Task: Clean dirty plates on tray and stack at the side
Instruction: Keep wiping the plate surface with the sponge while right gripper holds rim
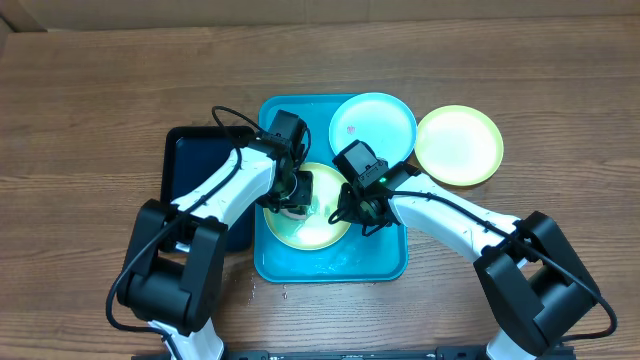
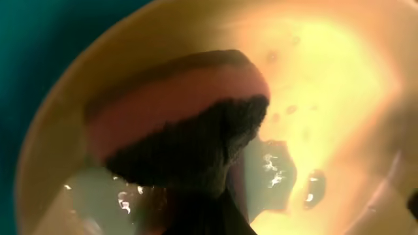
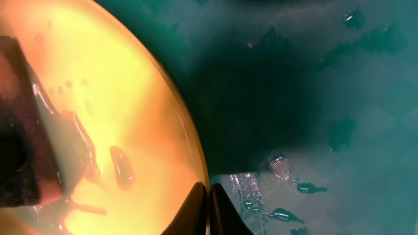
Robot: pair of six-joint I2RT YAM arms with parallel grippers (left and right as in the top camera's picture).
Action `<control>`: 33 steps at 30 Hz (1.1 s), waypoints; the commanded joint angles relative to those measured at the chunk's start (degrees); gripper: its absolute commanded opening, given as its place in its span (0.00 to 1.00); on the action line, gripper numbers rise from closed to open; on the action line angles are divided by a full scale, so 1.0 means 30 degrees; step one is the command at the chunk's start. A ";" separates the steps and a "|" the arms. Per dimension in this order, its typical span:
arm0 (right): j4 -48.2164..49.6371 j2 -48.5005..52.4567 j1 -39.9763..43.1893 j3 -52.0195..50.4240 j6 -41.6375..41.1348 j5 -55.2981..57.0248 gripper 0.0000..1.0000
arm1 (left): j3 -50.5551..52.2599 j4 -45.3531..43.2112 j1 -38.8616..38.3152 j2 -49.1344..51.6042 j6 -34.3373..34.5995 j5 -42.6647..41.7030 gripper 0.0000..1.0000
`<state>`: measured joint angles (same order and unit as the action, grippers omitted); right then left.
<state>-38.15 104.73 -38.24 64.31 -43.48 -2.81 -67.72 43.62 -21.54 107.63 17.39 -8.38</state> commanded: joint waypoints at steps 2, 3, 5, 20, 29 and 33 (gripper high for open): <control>0.0131 0.0284 0.0000 -0.0087 0.0015 -0.0102 0.04 | 0.0168 -0.0503 -0.0131 0.0903 -0.1217 -0.4503 0.04; 0.0131 0.0284 0.0000 -0.0087 0.0015 -0.0102 0.04 | 0.0022 -0.0488 -0.0087 0.0903 -0.1406 -0.4896 0.04; 0.0131 0.0284 0.0000 -0.0087 0.0022 -0.0095 0.04 | -0.0393 -0.0408 0.0000 0.0823 -0.1821 -0.5588 0.04; 0.0131 0.0284 0.0000 -0.0087 0.0029 -0.0102 0.04 | -0.3206 0.4138 0.0670 -0.0663 -0.1545 -0.0801 0.04; 0.0131 0.0284 0.0000 -0.0087 0.0087 -0.0095 0.04 | -0.0510 0.2586 0.0656 -0.0663 -0.0568 0.1020 0.04; 0.0138 0.0284 0.0000 -0.0087 0.0080 -0.0095 0.04 | 0.1435 0.0750 0.0634 -0.0663 -0.0036 0.0787 0.04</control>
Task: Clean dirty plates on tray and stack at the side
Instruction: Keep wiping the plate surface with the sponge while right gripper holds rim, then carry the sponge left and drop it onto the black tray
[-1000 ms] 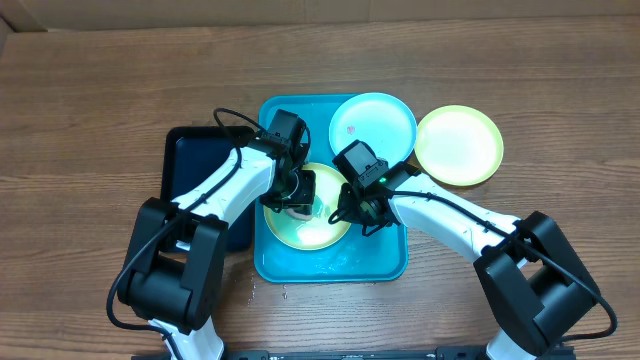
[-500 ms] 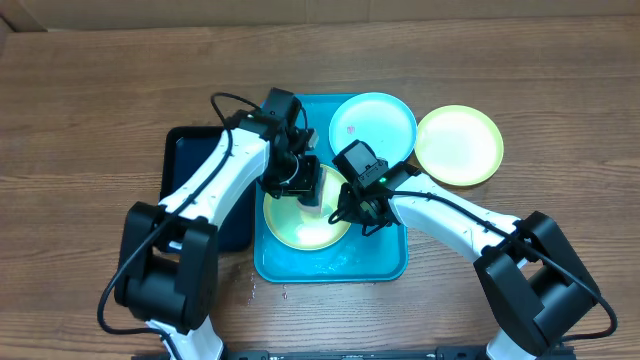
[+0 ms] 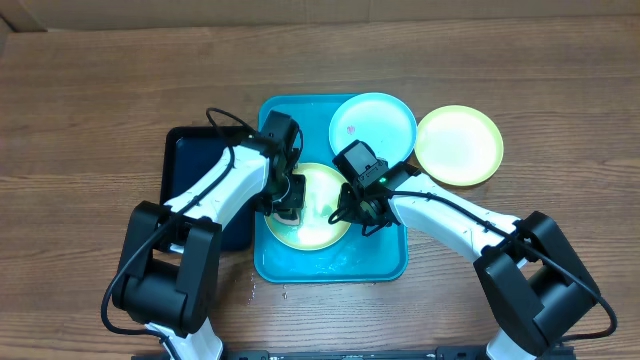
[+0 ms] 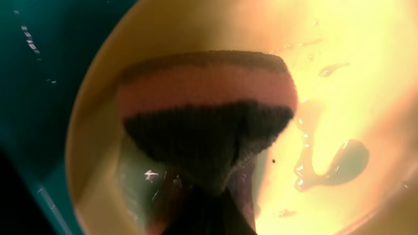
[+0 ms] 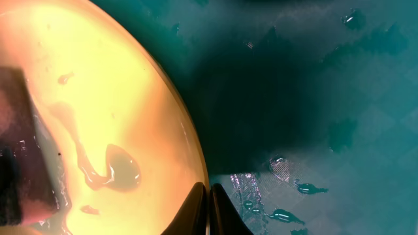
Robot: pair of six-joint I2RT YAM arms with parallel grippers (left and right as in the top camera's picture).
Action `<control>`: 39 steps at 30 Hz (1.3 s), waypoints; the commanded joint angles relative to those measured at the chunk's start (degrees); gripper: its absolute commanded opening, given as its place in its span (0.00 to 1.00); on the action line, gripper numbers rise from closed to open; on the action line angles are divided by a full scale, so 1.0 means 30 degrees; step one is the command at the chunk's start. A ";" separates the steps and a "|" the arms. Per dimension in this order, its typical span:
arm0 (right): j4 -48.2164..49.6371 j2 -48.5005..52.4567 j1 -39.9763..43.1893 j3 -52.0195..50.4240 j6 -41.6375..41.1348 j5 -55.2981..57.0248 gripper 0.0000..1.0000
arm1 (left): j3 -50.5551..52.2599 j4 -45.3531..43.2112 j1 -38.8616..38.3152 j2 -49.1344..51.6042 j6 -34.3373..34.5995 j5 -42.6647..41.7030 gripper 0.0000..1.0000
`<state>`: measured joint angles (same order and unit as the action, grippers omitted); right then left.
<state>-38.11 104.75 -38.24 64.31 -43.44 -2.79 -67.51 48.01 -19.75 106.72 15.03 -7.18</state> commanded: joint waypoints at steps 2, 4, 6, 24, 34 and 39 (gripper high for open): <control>0.0124 0.0277 0.0000 -0.0087 0.0066 -0.0102 0.04 | 0.2091 -0.1457 0.0036 -0.0357 0.1013 -0.0175 0.04; 0.0124 0.0277 0.0000 -0.0087 0.0066 -0.0102 0.04 | 0.2776 -0.2331 0.0044 -0.0357 0.0998 -0.1865 0.04; 0.0124 0.0277 0.0000 -0.0087 0.0066 -0.0102 0.04 | 0.2776 -0.2463 0.0044 -0.0357 0.0984 -0.2798 0.04; 0.0109 0.0277 0.0000 -0.0087 0.0073 -0.0102 0.04 | -0.1348 -0.1399 0.1719 -0.1304 0.0299 -0.8437 0.04; 0.0080 0.0277 0.0000 -0.0087 0.0073 -0.0102 0.04 | -0.2987 0.3395 0.5107 -0.3978 -0.0277 -0.3024 0.04; 0.0117 0.0277 0.0000 -0.0087 0.0073 -0.0102 0.04 | -0.2703 0.5457 0.6404 -0.3956 0.1020 0.0838 0.04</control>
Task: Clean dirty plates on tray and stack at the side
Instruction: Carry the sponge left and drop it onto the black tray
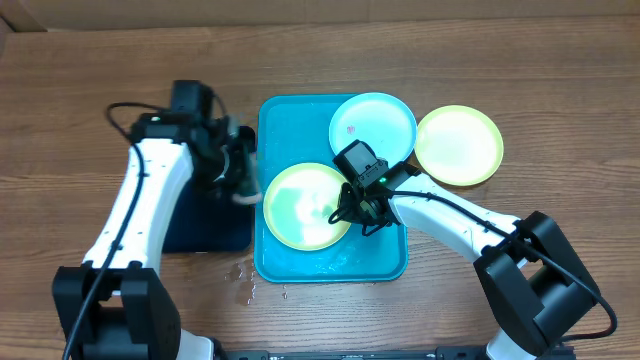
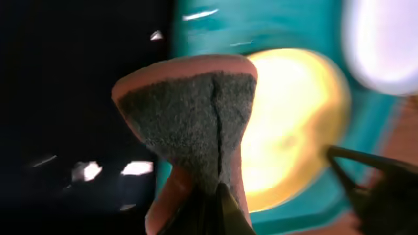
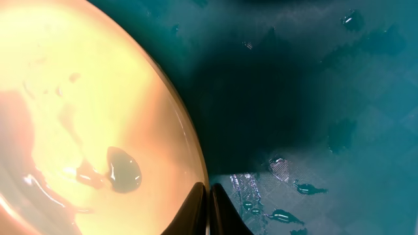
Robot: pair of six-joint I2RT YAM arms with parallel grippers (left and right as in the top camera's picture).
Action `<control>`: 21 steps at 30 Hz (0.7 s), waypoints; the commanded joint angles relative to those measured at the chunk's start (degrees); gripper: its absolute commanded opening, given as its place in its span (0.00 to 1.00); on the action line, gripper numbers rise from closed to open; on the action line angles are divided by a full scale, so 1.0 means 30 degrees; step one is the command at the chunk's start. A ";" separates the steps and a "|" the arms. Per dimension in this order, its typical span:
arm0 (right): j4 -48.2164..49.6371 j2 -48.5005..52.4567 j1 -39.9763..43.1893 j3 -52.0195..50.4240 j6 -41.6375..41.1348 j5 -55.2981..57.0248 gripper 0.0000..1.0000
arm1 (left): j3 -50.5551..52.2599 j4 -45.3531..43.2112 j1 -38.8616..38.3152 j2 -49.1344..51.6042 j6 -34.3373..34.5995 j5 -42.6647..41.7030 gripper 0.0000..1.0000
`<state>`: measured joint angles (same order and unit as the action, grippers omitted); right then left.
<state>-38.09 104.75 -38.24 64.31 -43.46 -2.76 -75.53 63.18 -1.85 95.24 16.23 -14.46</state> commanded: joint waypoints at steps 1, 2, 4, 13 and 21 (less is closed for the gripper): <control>0.0117 0.0277 0.0000 -0.0087 0.0073 -0.0109 0.04 | 0.0138 0.0510 0.0612 -0.0131 0.0889 0.3767 0.04; 0.0117 0.0277 0.0000 -0.0087 0.0080 -0.0109 0.04 | 0.0357 0.0495 0.0743 -0.0131 0.1027 0.4197 0.04; 0.0109 0.0277 0.0000 -0.0087 0.0080 -0.0109 0.04 | 0.0860 0.0306 0.0867 -0.0124 0.1392 0.5093 0.04; 0.0117 0.0277 0.0000 -0.0087 0.0073 -0.0109 0.04 | 0.3898 -0.2586 0.0860 -0.0117 0.1974 0.5945 0.04; 0.0124 0.0277 0.0000 -0.0087 0.0073 -0.0109 0.05 | 0.5260 -0.4167 0.0860 -0.0102 0.1960 0.5799 0.15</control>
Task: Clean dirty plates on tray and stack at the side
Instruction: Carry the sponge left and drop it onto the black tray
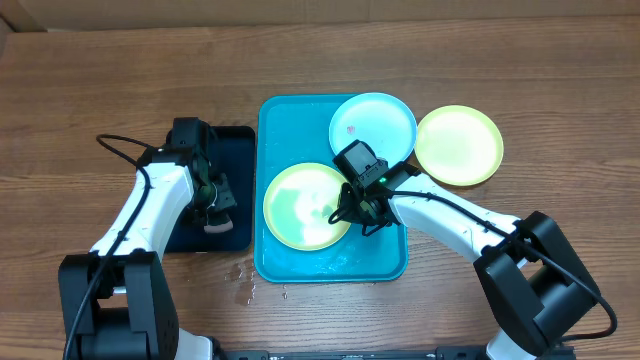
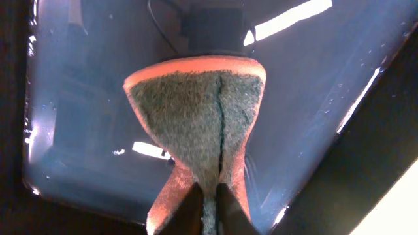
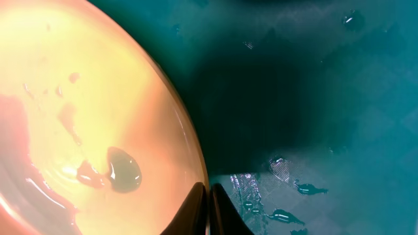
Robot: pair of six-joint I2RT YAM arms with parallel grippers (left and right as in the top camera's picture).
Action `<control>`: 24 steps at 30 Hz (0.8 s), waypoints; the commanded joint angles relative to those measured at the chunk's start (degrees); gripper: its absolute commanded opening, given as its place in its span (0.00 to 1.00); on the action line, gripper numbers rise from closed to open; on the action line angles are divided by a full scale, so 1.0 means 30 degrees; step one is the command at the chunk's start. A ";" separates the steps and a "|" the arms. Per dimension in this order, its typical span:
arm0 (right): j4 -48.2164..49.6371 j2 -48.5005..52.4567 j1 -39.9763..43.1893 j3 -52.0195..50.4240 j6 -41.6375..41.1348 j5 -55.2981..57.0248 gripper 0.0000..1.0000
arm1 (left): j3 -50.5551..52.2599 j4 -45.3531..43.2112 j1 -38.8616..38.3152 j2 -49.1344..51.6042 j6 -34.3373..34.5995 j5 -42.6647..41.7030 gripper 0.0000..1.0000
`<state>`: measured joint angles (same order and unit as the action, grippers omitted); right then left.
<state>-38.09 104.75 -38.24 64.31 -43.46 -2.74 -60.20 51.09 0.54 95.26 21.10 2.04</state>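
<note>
A wet yellow-green plate [image 1: 305, 205] lies on the teal tray [image 1: 375, 262]; its rim shows in the right wrist view [image 3: 189, 140] with drops of liquid on it. My right gripper [image 1: 352, 212] is shut on the plate's right rim [image 3: 208, 196]. A light blue plate [image 1: 373, 125] with a small red spot rests at the tray's far right corner. My left gripper [image 1: 212, 212] is shut on a pink sponge with a dark scouring side [image 2: 199, 117], held over the dark tray [image 1: 232, 150].
A clean yellow-green plate [image 1: 459, 145] lies on the wooden table to the right of the teal tray. Water drops lie on the table [image 1: 245, 285] near the tray's front left corner. The dark tray's wet floor [image 2: 78, 98] reflects light.
My left gripper has moved nearer and lower over the dark tray, the sponge still in it. The right gripper has stayed shut on the yellow-green plate's rim.
My left gripper pressed the sponge on the yellow-green plate while the right gripper held the rim. Then the sponge was at the plate's left part. Then it was off the plate beside the dark tray, and now it is over that tray.
</note>
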 commanded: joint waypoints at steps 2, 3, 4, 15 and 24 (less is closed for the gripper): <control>0.0131 0.0277 0.0000 -0.0087 0.0066 -0.0117 0.10 | 0.0153 -0.0131 0.0066 -0.0109 0.0262 0.0036 0.54; 0.0138 0.0277 0.0000 -0.0087 0.0066 -0.0117 0.12 | 0.0153 -0.0124 0.0066 -0.0109 0.0015 -0.0386 0.68; 0.0138 0.0277 0.0000 -0.0087 0.0073 -0.0117 0.15 | 0.0138 -0.0117 0.0066 -0.0109 -0.0372 -0.0940 0.78; 0.0525 0.0277 0.0000 -0.0087 0.0066 0.0306 0.27 | -0.2696 0.2725 0.0066 -0.0466 -0.1472 -0.4146 0.91; 0.0532 0.0277 0.0000 -0.0087 0.0066 0.0393 0.29 | -0.6594 0.5472 0.0073 -0.4816 -0.0918 -0.4014 0.90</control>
<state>-36.84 104.99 -38.24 64.31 -43.44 -2.50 -75.96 66.67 0.54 87.99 17.85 -9.32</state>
